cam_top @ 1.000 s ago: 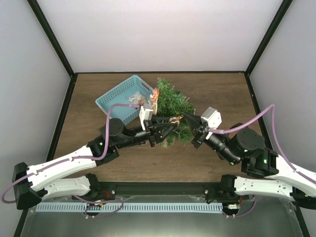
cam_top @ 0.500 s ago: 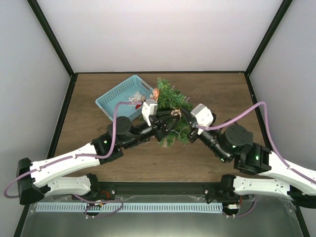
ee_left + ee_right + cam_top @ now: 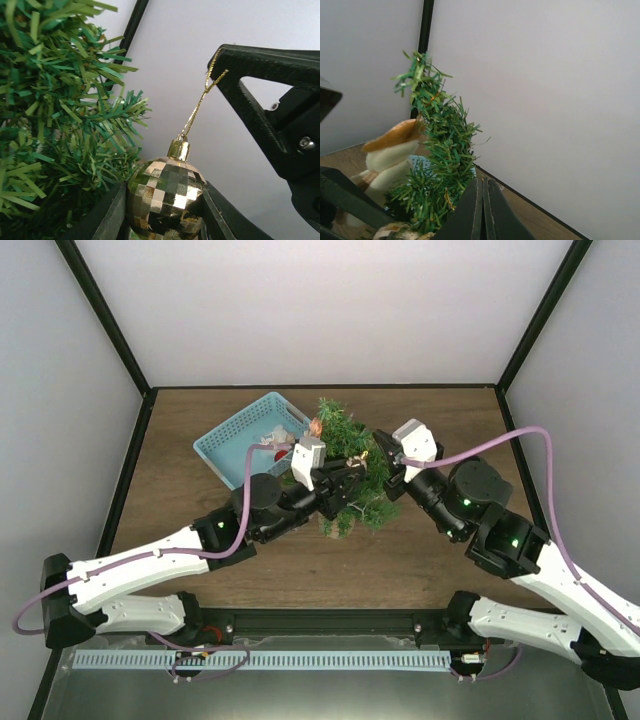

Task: Decorate the small christmas tree
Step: Hang the decoration item on the Christmas tree.

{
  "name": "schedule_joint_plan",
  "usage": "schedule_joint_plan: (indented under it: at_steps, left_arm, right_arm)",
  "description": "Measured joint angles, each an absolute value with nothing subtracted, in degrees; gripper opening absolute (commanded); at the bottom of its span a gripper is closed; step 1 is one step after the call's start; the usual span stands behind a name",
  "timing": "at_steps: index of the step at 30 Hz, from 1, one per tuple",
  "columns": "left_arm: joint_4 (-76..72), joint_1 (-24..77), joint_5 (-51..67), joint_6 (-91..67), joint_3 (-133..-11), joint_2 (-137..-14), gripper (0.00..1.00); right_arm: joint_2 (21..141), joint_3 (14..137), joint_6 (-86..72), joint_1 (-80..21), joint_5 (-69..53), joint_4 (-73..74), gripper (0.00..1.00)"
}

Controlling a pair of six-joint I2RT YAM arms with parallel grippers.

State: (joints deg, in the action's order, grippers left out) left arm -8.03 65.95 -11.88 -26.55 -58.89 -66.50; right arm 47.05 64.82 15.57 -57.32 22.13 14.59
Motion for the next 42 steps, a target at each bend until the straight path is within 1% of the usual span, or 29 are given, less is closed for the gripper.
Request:
schedule_joint_plan:
  at_steps: [12, 28, 33, 37, 42]
  left_arm:
    - [-6.3, 66.0, -16.8, -23.9, -60.8, -67.7, 0.29]
    - [-0.2, 66.4, -18.1, -25.6, -65.1, -70.5, 0.29]
    - [2.1, 69.5, -22.1, -27.0, -67.0, -70.8, 0.28]
    - [2.5, 72.5, -26.1, -27.0, -69.3, -73.4, 0.28]
    - [3.7, 73.8, -30.3, -27.1, -70.5, -75.8, 0.28]
  right_arm:
    - [49.2, 64.8, 12.7, -47.5, 11.2, 14.2, 0.01]
    - [49.7, 63.4, 11.2, -46.4, 9.0, 14.4, 0.01]
    - [48.6, 62.3, 10.8, -46.3, 9.0, 14.4, 0.01]
    - [48.5, 62.1, 10.8, -46.3, 9.0, 14.4, 0.01]
    - [48.3, 62.1, 10.9, -46.3, 9.2, 14.2, 0.01]
